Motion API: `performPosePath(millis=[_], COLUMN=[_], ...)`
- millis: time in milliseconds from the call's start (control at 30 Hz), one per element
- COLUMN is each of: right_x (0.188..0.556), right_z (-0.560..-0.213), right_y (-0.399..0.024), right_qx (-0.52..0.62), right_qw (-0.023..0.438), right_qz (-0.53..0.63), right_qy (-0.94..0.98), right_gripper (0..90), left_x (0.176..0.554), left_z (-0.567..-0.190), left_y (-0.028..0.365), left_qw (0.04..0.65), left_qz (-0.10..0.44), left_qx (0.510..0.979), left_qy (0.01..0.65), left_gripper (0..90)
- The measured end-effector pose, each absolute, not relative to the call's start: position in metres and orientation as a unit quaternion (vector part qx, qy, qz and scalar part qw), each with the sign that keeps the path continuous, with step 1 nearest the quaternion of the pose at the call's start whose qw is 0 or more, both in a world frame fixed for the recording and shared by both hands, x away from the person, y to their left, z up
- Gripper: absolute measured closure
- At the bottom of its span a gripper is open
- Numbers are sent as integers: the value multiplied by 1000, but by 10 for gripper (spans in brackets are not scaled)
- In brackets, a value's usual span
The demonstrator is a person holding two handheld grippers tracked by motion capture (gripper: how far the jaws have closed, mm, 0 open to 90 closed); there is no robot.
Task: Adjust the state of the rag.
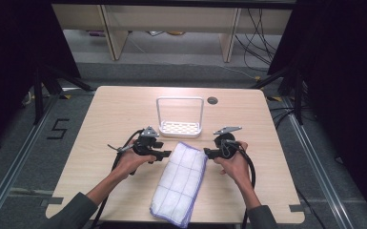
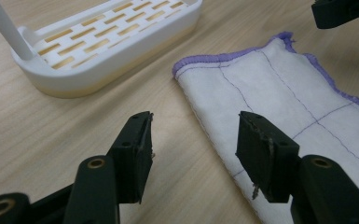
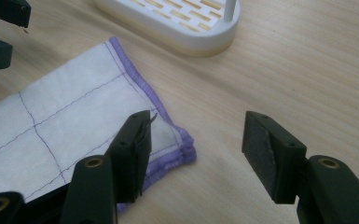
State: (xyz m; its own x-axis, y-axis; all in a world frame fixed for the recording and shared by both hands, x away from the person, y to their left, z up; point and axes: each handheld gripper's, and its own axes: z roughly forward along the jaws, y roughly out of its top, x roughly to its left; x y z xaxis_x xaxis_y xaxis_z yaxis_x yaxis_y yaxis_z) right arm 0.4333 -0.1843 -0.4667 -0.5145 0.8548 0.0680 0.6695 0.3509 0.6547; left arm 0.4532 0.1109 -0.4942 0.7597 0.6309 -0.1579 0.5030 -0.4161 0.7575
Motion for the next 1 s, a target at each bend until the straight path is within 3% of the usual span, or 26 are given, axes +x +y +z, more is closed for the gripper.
performPosePath(millis=[400, 1000], right_x=[438, 441], right_z=[-469, -486], right_y=[-186, -173], right_qx=[466, 460], right_qw=[134, 128], right_qz=[325, 288], right_qy=[812, 830], right_gripper=[360, 419], left_x=[470, 486], left_z=[-492, -500], left_y=[96, 74], left_qw=[422, 396], left_qz=[71, 70], left_qx=[838, 853], left_qy=[339, 333], left_gripper=[447, 480])
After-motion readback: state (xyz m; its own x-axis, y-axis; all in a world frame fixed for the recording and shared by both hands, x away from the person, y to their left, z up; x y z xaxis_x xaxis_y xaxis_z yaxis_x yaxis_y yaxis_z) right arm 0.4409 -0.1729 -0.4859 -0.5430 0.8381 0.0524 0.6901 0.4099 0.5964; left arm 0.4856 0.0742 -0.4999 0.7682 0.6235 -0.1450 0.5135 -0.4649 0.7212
